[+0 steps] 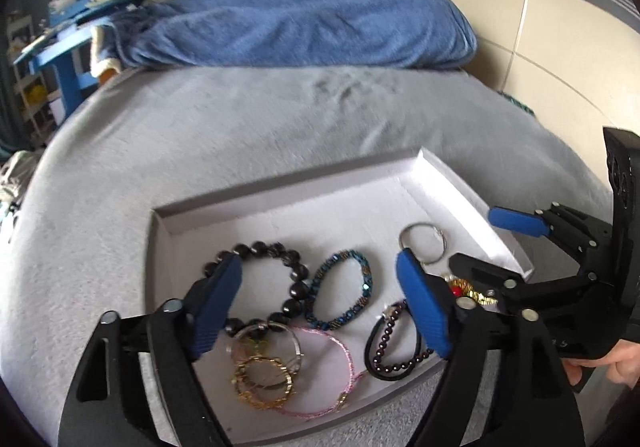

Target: Organize jewelry

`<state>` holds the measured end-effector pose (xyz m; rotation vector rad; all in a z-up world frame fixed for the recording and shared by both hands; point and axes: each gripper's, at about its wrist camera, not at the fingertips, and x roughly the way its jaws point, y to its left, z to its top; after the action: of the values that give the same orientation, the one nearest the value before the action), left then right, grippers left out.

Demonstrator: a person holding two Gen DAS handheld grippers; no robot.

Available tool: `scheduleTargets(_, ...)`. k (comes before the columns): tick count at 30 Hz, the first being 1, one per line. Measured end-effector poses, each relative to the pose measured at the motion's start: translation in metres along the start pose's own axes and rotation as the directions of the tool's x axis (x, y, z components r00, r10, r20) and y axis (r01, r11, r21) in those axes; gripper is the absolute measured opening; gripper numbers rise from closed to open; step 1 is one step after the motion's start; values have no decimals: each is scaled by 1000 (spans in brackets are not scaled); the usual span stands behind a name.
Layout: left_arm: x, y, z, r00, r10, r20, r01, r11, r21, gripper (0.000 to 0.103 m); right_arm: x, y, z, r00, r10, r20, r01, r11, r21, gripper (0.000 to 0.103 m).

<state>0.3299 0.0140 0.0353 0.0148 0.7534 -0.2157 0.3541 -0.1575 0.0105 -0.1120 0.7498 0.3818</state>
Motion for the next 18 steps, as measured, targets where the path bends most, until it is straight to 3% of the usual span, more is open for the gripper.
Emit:
scheduleTargets(4,-16,8,-3,997,59,43,-58,998,-34,92,-12,-2,1,999,-5,37,4,1000,22,76)
scheduleTargets(9,-30,20,-13,992,118,44,-115,991,-61,94,-26,0,-3,998,-1,64,-2,999,45,86)
scheduleTargets(18,-61,30,-39,980,180,78,-168,976,-138,95,-51,16,-17,993,11,119,-16,999,39,94)
